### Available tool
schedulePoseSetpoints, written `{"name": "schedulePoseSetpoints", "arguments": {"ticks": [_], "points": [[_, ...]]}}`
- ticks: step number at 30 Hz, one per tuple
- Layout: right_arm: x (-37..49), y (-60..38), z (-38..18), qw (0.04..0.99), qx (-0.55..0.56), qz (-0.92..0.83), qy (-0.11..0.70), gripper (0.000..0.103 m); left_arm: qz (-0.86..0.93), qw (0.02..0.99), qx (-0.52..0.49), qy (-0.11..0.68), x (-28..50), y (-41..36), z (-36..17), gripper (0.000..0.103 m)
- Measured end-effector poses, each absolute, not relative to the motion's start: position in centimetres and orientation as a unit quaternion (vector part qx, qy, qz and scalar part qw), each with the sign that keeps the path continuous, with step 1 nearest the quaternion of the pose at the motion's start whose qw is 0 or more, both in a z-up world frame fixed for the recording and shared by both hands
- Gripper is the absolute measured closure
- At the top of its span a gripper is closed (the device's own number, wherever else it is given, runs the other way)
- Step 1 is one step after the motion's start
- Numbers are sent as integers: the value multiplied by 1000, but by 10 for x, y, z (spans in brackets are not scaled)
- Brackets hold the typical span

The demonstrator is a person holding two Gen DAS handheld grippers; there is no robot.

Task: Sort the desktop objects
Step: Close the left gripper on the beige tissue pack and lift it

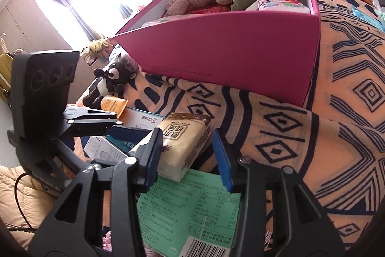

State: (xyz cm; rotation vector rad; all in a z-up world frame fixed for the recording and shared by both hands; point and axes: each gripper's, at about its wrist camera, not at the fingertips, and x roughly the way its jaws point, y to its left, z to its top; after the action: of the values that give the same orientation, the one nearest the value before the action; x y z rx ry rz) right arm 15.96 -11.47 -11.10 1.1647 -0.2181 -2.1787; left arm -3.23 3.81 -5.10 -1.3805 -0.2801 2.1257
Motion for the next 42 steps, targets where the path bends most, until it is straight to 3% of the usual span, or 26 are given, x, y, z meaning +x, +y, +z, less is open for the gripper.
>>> {"name": "schedulePoseSetpoints", "arguments": {"ticks": [10, 14, 19, 21, 42], "points": [[153, -112, -116, 341, 453, -818, -100, 57, 784, 306, -524, -134, -38, 33, -55, 50], [151, -113, -118, 353, 457, -808, -115, 65, 783, 306, -524, -137, -41, 35, -55, 50], [152, -111, -118, 351, 457, -808, -123, 65, 780, 305, -529, -138, -43, 37, -54, 50], [151, -109, -119, 333, 461, -812, -129, 60, 780, 305, -529, -137, -43, 35, -53, 50], [168, -117, -100, 337, 413, -836, -127, 64, 806, 315, -490, -102, -39, 40, -24, 54]]}}
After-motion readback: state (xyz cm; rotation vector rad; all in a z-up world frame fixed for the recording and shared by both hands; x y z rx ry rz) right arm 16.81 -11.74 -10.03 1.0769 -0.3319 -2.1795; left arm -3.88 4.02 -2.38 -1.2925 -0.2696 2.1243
